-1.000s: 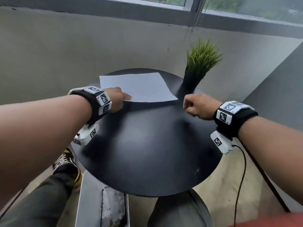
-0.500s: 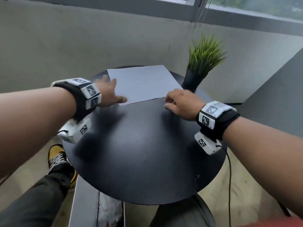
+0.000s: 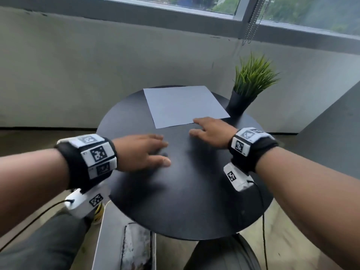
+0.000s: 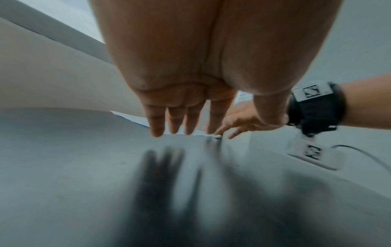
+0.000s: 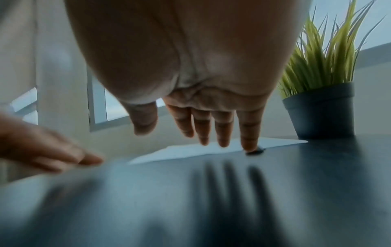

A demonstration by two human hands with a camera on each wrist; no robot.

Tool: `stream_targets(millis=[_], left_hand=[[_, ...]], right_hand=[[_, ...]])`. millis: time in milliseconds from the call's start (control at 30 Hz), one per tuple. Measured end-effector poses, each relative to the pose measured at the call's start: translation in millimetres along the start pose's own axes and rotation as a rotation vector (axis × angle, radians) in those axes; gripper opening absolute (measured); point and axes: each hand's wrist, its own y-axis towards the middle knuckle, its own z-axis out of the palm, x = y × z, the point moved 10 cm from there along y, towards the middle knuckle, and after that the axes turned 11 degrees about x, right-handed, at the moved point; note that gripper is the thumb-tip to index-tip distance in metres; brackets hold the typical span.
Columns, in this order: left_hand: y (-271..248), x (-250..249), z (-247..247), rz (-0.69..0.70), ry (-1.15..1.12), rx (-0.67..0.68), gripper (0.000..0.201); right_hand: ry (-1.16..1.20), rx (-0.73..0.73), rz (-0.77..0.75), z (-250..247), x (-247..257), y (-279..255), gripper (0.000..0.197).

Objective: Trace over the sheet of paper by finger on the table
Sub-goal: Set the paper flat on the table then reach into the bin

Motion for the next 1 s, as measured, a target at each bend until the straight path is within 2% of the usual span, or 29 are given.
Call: stream_targets(millis=[67,133,200,233,267,333,367,400,467,500,533,567,600,633,667,700,733,800,833,867,900,933,967,1000], left_hand=[[6.2,27.1,-12.7,-0.175,0.006,-0.055,0.099],[11.4,50.6,-16.1,-0.296,0.044,-0.075,0.095],[13.9,54.4,-9.6,-0.318,0.113,-0.059,0.099],[15.5,47.8,-2.2,-0.282,0.143,-0.034,0.103],[16.6,36.2,8.6,-0.217,0.17,0.008,0.111],[13.0,-0.6,32.0,-0.027,0.244,0.096,0.124],[9.2,-20.5,41.5,0.086,0.272,0.124,0.121],[5.0,-38.2,46.9,0.2,0.258,0.136,0.113],[-1.2,-55.9,39.1,0.352,0.126,0.078,0.092],[-1.0,-52.8,28.2,0.357,0.051,-0.006,0.085],[-0.3,-42.5,15.1,0.308,-0.018,-0.109,0.083],[0.8,-26.3,6.3,0.203,-0.067,-0.186,0.083],[1.6,-11.0,6.0,0.086,-0.084,-0.199,0.086],[2.1,-3.5,13.4,-0.004,-0.058,-0.136,0.092],[1.0,-4.6,23.6,-0.029,0.001,-0.047,0.103],[-2.3,-12.7,34.6,0.004,0.064,0.028,0.115],[-8.9,-25.4,44.4,0.076,0.094,0.084,0.118],[-26.5,-54.3,49.5,0.236,0.006,0.109,0.09],[-33.2,-64.5,45.6,0.302,-0.06,0.075,0.074],[-36.8,-70.3,39.9,0.335,-0.1,0.022,0.061],[-36.8,-69.6,34.9,0.316,-0.101,-0.034,0.052],[-34.2,-62.6,31.6,0.253,-0.084,-0.084,0.052],[-31.0,-51.8,31.6,0.156,-0.066,-0.105,0.059],[-29.6,-41.2,34.9,0.054,-0.03,-0.09,0.066]], right_hand=[[-0.102,0.071,0.068,22.2,7.1,11.6,0.074],[-0.178,0.151,-0.028,47.8,40.0,-0.1,0.087],[-0.199,0.234,-0.31,63.0,82.9,-30.5,0.073],[-0.116,0.285,-0.425,62.7,94.5,-46.8,0.06],[0.013,0.284,-0.468,53.0,93.7,-54.8,0.05],[0.235,0.077,-0.359,17.9,55.0,-46.6,0.039],[0.226,-0.011,-0.231,8.5,27.6,-40.1,0.043],[0.113,-0.029,-0.085,9.4,3.8,-34.7,0.052],[-0.096,0.101,0.109,36.1,-19.1,-33.7,0.075],[-0.129,0.175,0.119,54.2,-14.1,-40.7,0.083],[-0.161,0.234,0.061,70.9,1.4,-52.7,0.088],[-0.199,0.271,-0.058,84.2,26.0,-69.0,0.089],[-0.212,0.295,-0.192,91.0,52.3,-89.5,0.086],[-0.194,0.297,-0.32,91.3,71.0,-107.5,0.08],[-0.115,0.275,-0.422,85.3,78.8,-117.1,0.072],[-0.004,0.224,-0.458,72.7,74.2,-118.3,0.067],[0.115,0.139,-0.408,56.1,54.3,-110.5,0.063],[0.171,-0.001,-0.067,38.0,-17.0,-86.6,0.064],[0.11,0.012,0.142,41.2,-46.6,-83.4,0.067],[0.055,0.061,0.287,51.2,-62.9,-84.1,0.073],[0.035,0.107,0.359,64.4,-63.4,-87.2,0.082],[0.037,0.152,0.363,80.1,-48.8,-93.5,0.089],[0.026,0.187,0.302,93.3,-21.3,-101.8,0.092],[-0.015,0.211,0.174,101.1,17.3,-113.6,0.09]])
